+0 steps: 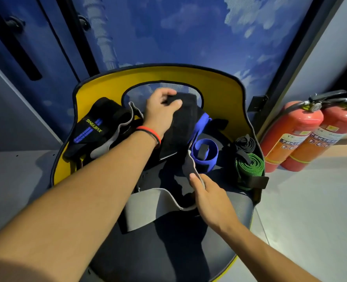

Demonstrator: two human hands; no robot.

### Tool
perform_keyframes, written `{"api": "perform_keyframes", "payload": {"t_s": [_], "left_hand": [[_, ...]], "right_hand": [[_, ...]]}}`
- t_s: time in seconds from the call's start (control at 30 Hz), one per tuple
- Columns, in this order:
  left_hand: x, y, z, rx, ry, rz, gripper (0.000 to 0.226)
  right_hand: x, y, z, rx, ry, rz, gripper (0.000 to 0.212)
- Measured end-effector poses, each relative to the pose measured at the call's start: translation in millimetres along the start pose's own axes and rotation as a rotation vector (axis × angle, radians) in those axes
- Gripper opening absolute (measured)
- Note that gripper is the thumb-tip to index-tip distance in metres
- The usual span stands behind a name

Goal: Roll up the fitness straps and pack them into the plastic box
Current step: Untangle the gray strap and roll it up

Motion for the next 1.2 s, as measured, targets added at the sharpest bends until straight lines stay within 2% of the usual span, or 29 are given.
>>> {"api": "perform_keyframes", "payload": {"t_s": [0.07, 0.13, 0.2, 0.27, 0.37, 0.43, 0.53, 0.6, 0.73, 0.8, 0.9, 0.97, 1.03, 1.1, 1.2], "left_hand": [[-3.1, -10.1, -21.6, 0.191, 0.056, -0.117, 0.025], [-5.8, -9.2, -38.5, 0.413, 0.096, -0.22, 0.039], [-7.1, 0.3, -48.1, 0.585, 0.166, -0.25, 0.048], [-10.0, 14.7, -51.3, 0.646, 0.196, -0.212, 0.048], [-13.4, 38.2, -46.1, 0.615, 0.132, -0.166, 0.039], [-15.4, 58.5, -40.3, 0.626, 0.044, -0.103, 0.032], [-19.9, 100.1, -38.0, 0.705, -0.074, 0.076, 0.011], [-25.3, 123.8, -43.3, 0.887, -0.108, 0.108, 0.016], [-47.5, 138.0, -69.8, 1.596, -0.203, -0.247, 0.044], [-54.7, 143.7, -79.4, 1.754, -0.26, -0.263, 0.052], [-53.3, 155.1, -85.1, 1.669, -0.205, -0.164, 0.053], [-52.8, 160.2, -83.4, 1.601, -0.22, -0.116, 0.044], [-51.3, 162.0, -78.7, 1.507, -0.273, -0.085, 0.034], [-52.2, 158.7, -69.9, 1.371, -0.306, -0.104, 0.025], [-57.5, 147.9, -49.8, 1.01, -0.324, -0.209, 0.021]], "right_hand": [[-2.5, 3.4, 0.5, -0.017, 0.009, 0.006, 0.047], [-7.3, 3.5, -0.3, -0.052, 0.026, -0.015, 0.047], [-12.4, 0.5, -2.4, -0.097, 0.052, -0.052, 0.045], [-18.1, -2.8, -7.6, -0.096, 0.085, -0.049, 0.043], [-25.6, -4.6, -15.8, 0.004, 0.093, 0.012, 0.036], [-28.7, -4.3, -20.3, 0.051, 0.101, 0.044, 0.04], [-32.5, -2.3, -26.5, 0.115, 0.121, 0.092, 0.051], [-34.9, -0.5, -30.6, 0.147, 0.126, 0.119, 0.05], [-36.4, 1.4, -38.9, 0.221, 0.152, 0.161, 0.053], [-37.1, 2.6, -44.7, 0.238, 0.18, 0.188, 0.057], [-39.3, 4.4, -53.8, 0.218, 0.236, 0.203, 0.059], [-38.7, 3.7, -58.7, 0.2, 0.254, 0.177, 0.055], [-35.9, 1.9, -60.7, 0.208, 0.255, 0.136, 0.062], [-32.0, -0.5, -62.9, 0.237, 0.234, 0.093, 0.07], [-23.8, -4.9, -62.1, 0.357, 0.18, 0.047, 0.062]]}}
Point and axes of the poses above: each hand's wrist, its own x-axis towards the middle knuckle, its own y-axis out of the back of the hand, z = x × y, the point moved 5 cm from there along x, towards the middle knuckle, and after that the axes turned 11 degrees about y, right-handed, at the moved point
